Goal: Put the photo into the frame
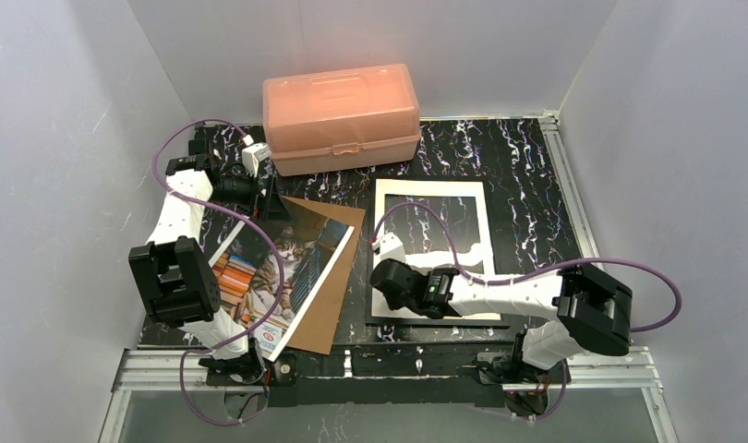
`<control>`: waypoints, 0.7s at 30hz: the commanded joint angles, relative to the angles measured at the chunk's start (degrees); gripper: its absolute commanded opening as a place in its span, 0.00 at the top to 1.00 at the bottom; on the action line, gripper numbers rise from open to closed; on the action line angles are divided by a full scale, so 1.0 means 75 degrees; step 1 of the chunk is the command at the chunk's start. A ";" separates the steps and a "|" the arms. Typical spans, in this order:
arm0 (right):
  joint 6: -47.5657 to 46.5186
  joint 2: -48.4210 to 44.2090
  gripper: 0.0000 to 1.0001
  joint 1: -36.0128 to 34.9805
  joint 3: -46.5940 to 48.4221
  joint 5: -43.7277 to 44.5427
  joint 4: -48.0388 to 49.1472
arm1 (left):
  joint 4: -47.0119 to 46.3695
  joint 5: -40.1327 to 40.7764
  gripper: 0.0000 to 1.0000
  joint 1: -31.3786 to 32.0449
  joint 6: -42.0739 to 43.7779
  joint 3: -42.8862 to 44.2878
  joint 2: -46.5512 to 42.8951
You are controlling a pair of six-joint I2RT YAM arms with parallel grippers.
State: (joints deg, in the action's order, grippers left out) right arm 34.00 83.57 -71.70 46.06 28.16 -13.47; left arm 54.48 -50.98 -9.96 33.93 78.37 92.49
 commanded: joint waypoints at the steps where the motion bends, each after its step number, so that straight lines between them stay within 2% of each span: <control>1: -0.0199 0.0027 0.87 -0.0418 0.0467 -0.0079 0.0347 | 0.0248 -0.0118 0.02 0.0028 0.0116 0.0099 -0.0168; 10: -0.0746 0.0541 0.89 -0.0557 0.0532 -0.0886 0.0576 | 0.0248 -0.0072 0.02 0.0027 0.0102 0.0104 -0.0151; 21: -0.0701 0.1076 0.90 -0.0560 0.0377 -0.1290 0.0732 | 0.0248 -0.0056 0.02 0.0027 0.0081 0.0168 -0.0171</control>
State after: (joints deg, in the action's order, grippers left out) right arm 29.08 90.91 -75.83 48.56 20.14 -9.58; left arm 54.50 -50.52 -9.96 33.91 78.37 92.49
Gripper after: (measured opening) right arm 0.105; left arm 0.982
